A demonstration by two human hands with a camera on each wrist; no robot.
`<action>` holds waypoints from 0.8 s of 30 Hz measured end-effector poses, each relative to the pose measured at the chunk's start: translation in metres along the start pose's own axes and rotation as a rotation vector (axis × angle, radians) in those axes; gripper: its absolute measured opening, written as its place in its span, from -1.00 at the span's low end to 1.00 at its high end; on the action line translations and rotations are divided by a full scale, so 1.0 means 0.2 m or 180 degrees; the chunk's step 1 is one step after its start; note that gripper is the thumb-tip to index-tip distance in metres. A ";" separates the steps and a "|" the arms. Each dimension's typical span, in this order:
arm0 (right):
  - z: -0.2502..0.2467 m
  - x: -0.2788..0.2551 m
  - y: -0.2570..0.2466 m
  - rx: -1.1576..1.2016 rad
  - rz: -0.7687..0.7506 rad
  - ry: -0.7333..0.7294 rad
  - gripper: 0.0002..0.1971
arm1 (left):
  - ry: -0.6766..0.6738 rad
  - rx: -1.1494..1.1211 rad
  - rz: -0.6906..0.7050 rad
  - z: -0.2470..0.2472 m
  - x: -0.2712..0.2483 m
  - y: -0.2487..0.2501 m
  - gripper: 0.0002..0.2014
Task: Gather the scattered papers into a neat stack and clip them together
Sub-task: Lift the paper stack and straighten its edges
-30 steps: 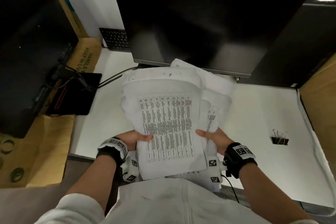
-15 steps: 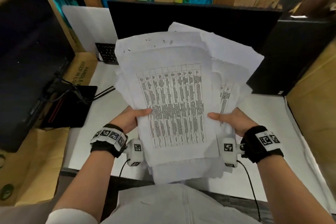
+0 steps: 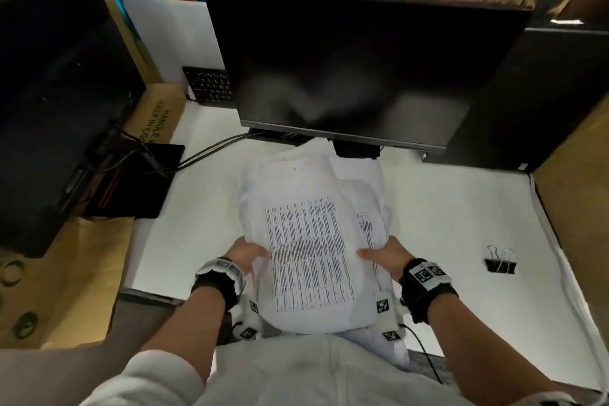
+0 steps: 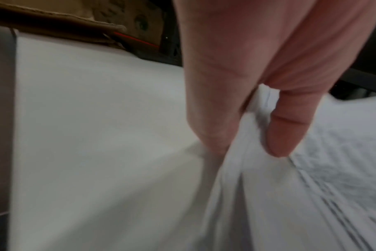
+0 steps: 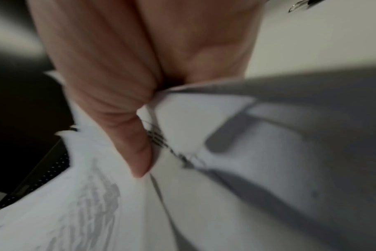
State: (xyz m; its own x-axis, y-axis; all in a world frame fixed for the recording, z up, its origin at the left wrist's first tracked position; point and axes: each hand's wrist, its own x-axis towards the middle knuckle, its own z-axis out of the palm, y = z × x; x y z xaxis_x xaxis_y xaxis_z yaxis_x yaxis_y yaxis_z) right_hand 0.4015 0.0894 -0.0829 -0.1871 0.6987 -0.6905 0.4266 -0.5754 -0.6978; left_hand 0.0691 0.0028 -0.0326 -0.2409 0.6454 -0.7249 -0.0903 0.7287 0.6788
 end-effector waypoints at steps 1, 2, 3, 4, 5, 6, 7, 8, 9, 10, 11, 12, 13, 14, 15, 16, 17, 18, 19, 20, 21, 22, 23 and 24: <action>0.01 -0.08 -0.06 0.0107 -0.0053 0.0006 0.11 | -0.0007 -0.0214 -0.0019 -0.03 -0.01 0.00 -0.66; 0.02 -0.12 -0.09 0.0175 -0.0103 -0.0004 0.04 | -0.0145 -0.0386 -0.0042 -0.04 -0.04 0.01 -0.70; 0.04 -0.17 -0.14 0.0202 -0.0101 -0.0084 -0.12 | -0.0352 -0.0514 -0.0048 -0.05 -0.07 0.02 -0.69; 0.06 -0.24 -0.20 0.0222 -0.0147 -0.0233 -0.29 | -0.0562 -0.0602 -0.0043 -0.06 -0.09 0.03 -0.60; 0.07 -0.26 -0.23 0.0170 -0.0191 -0.0321 -0.33 | -0.0686 -0.0562 -0.0045 -0.06 -0.10 0.05 -0.46; 0.07 -0.25 -0.24 0.0135 -0.0272 -0.0328 -0.23 | -0.0729 -0.0480 -0.0023 -0.05 -0.12 0.07 -0.37; 0.06 -0.25 -0.26 0.0104 -0.0330 -0.0189 -0.06 | -0.0687 -0.0418 0.0048 -0.03 -0.13 0.11 -0.36; 0.04 -0.24 -0.29 0.0092 -0.0429 -0.0022 0.05 | -0.0624 -0.0397 0.0193 -0.02 -0.15 0.16 -0.41; 0.02 -0.25 -0.33 0.0138 -0.0597 0.0116 0.08 | -0.0545 -0.0421 0.0384 0.00 -0.17 0.23 -0.44; -0.01 -0.28 -0.41 0.0164 -0.0788 0.0269 0.03 | -0.0483 -0.0458 0.0645 0.01 -0.20 0.31 -0.44; -0.02 -0.37 -0.53 0.0250 -0.0999 0.0453 -0.09 | -0.0444 -0.0470 0.0968 0.02 -0.25 0.40 -0.41; -0.03 -0.46 -0.65 0.0355 -0.1282 0.0631 -0.22 | -0.0430 -0.0476 0.1341 0.04 -0.31 0.51 -0.37; -0.04 -0.52 -0.75 0.0510 -0.1610 0.0771 -0.35 | -0.0412 -0.0500 0.1707 0.06 -0.37 0.61 -0.37; -0.05 -0.58 -0.85 0.0651 -0.1969 0.0901 -0.44 | -0.0347 -0.0545 0.2004 0.09 -0.44 0.71 -0.41; -0.06 -0.64 -0.94 0.0793 -0.2306 0.1013 -0.49 | -0.0288 -0.0623 0.2238 0.12 -0.49 0.79 -0.46; -0.05 -0.69 -1.01 0.0965 -0.2600 0.1071 -0.48 | -0.0239 -0.0674 0.2429 0.15 -0.54 0.87 -0.51; -0.05 -0.72 -1.05 0.1127 -0.2785 0.1144 -0.46 | -0.0247 -0.0703 0.2579 0.18 -0.57 0.92 -0.54; -0.04 -0.72 -1.07 0.1224 -0.2833 0.1218 -0.42 | -0.0239 -0.0691 0.2672 0.20 -0.59 0.95 -0.56; -0.04 -0.70 -1.05 0.1252 -0.2789 0.1252 -0.39 | -0.0265 -0.0609 0.2688 0.21 -0.58 0.95 -0.56; -0.04 -0.68 -1.01 0.1188 -0.2625 0.1238 -0.37 | -0.0280 -0.0506 0.2641 0.21 -0.57 0.94 -0.56; -0.04 -0.64 -0.96 0.1101 -0.2431 0.1185 -0.35 | -0.0334 -0.0413 0.2494 0.20 -0.54 0.91 -0.56; -0.04 -0.61 -0.90 0.1043 -0.2160 0.1150 -0.31 | -0.0372 -0.0325 0.2364 0.19 -0.51 0.89 -0.57; -0.05 -0.57 -0.84 0.1052 -0.1912 0.1107 -0.29 | -0.0402 -0.0266 0.2256 0.18 -0.47 0.86 -0.56; -0.05 -0.55 -0.81 0.1094 -0.1702 0.1105 -0.33 | -0.0370 -0.0196 0.2173 0.18 -0.44 0.83 -0.54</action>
State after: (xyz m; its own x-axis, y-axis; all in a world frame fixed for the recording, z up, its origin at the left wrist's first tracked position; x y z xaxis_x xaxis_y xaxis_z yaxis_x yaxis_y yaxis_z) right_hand 0.3616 0.1093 0.1072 0.0239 0.9838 -0.1776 0.0422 -0.1785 -0.9830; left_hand 0.1096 0.0754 0.1406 -0.1585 0.9775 -0.1388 -0.0108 0.1389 0.9903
